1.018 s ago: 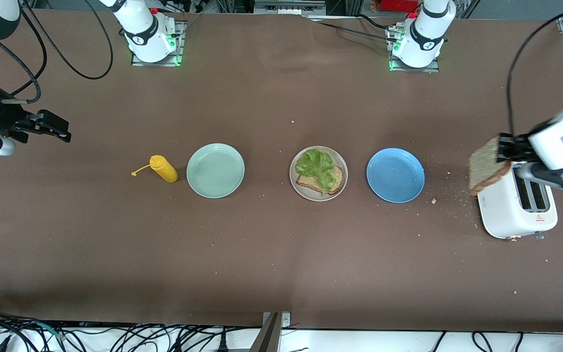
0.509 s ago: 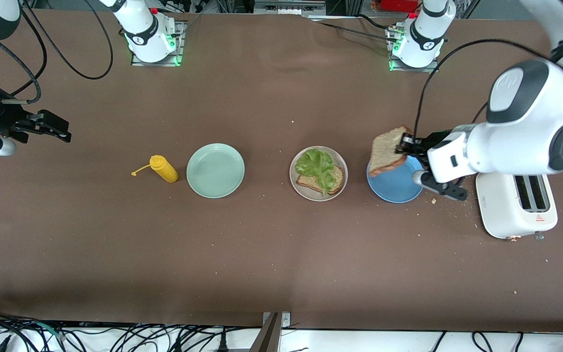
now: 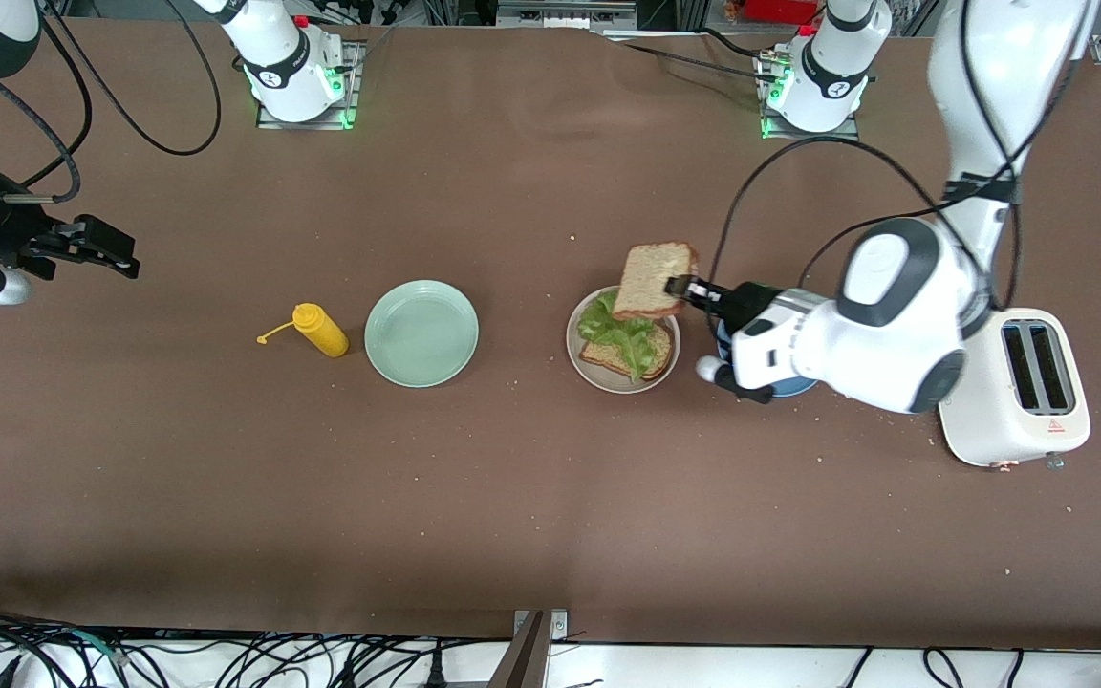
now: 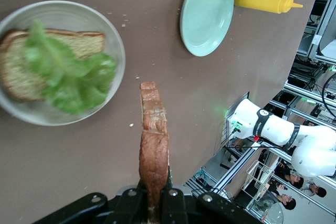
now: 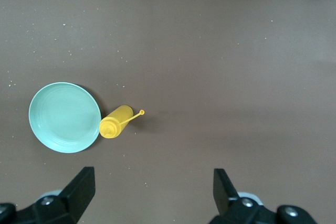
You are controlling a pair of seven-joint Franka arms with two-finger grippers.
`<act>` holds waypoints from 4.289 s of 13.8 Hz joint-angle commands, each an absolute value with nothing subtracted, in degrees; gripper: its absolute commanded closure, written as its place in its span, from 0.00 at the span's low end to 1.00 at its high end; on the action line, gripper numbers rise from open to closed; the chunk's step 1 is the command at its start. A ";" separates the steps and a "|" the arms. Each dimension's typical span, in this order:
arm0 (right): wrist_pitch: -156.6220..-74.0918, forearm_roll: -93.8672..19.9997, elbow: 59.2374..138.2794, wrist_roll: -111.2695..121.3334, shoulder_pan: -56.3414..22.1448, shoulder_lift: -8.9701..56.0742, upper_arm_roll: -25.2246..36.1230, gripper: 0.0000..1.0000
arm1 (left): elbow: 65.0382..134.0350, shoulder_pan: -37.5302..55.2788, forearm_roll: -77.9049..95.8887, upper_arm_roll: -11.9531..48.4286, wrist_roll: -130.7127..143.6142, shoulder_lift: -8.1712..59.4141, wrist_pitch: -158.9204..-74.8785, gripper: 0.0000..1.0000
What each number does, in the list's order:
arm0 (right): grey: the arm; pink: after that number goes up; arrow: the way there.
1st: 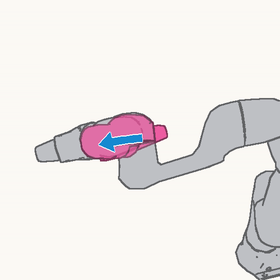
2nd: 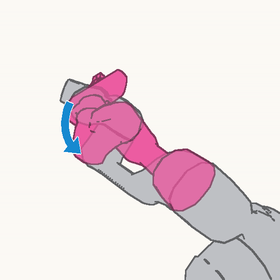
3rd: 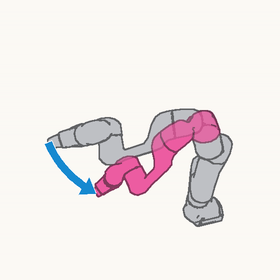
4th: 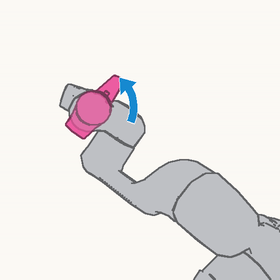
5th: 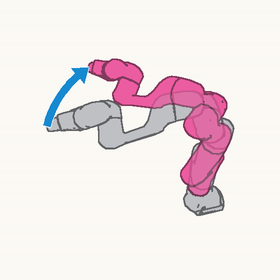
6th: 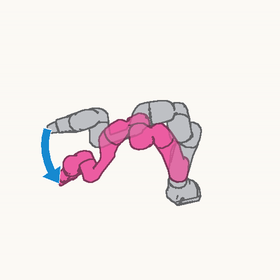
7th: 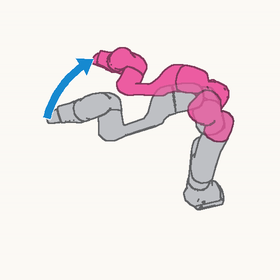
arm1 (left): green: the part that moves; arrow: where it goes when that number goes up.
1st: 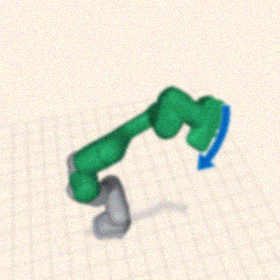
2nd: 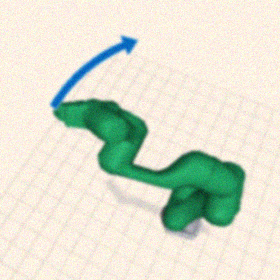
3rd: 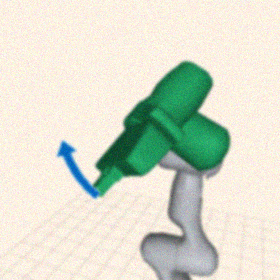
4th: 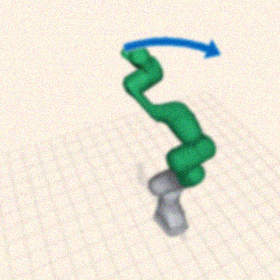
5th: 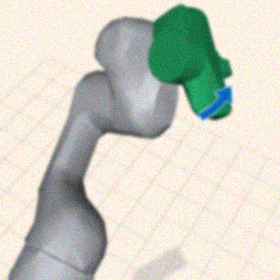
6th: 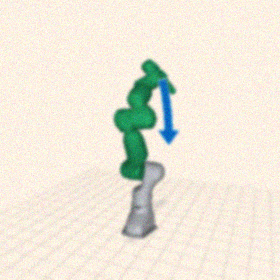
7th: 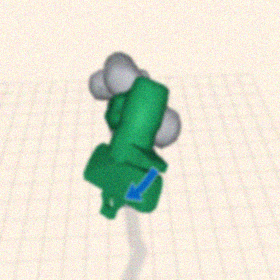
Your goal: Make sandwich in beige plate with both arms
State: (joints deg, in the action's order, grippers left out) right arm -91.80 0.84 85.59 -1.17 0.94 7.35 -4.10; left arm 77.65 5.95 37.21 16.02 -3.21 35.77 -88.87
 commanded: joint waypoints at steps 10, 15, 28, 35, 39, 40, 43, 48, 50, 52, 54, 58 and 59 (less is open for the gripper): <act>-91.76 1.67 85.43 -1.93 0.79 7.29 -4.22 0.00 | 78.13 10.98 41.49 15.56 -8.61 41.83 -99.22 1.00; -91.84 1.67 85.43 -1.93 0.70 7.29 -4.22 0.00 | 78.57 11.34 41.57 15.47 -16.06 43.68 -101.16 1.00; -91.85 1.67 85.52 -2.02 0.70 7.38 -4.22 0.00 | 82.09 7.56 40.69 15.03 -29.44 46.14 -103.70 1.00; -91.85 1.67 85.52 -2.02 0.70 7.47 -4.22 0.00 | 82.09 6.60 31.92 15.03 -30.59 46.23 -103.80 0.01; -91.93 1.67 85.52 -1.93 0.70 7.56 -4.22 0.00 | 82.00 6.50 29.71 14.94 -30.41 44.65 -103.62 0.00; -91.93 1.67 85.52 -1.93 0.70 7.56 -4.22 0.00 | 82.00 6.50 28.92 14.94 -29.89 44.30 -103.28 0.00; -91.93 1.67 85.52 -1.93 0.70 7.56 -4.22 0.00 | 81.91 6.24 27.86 14.77 -27.18 40.71 -100.73 0.00; -91.93 1.67 85.52 -1.93 0.70 7.56 -4.22 0.00 | 81.30 6.24 18.21 14.24 -18.90 34.46 -95.90 0.00; -91.93 1.67 85.52 -1.93 0.70 7.56 -4.22 0.00 | 81.21 6.15 14.79 14.06 -18.37 32.44 -95.28 0.00; -91.93 1.67 85.52 -1.93 0.70 7.56 -4.22 0.00 | 81.12 5.72 11.35 13.98 -17.85 30.68 -95.27 0.00; -91.93 1.67 85.52 -2.02 0.70 7.56 -4.22 0.00 | 81.04 4.57 8.46 13.97 -16.09 28.14 -95.27 0.00; -91.93 1.67 85.52 -1.93 0.70 7.73 -4.22 0.00 | 80.86 4.48 -4.01 14.24 -10.48 20.67 -92.47 0.00; -91.93 1.67 85.52 -2.02 0.70 7.73 -4.22 0.00 | 80.77 4.48 -5.96 14.24 -8.81 19.18 -91.42 0.00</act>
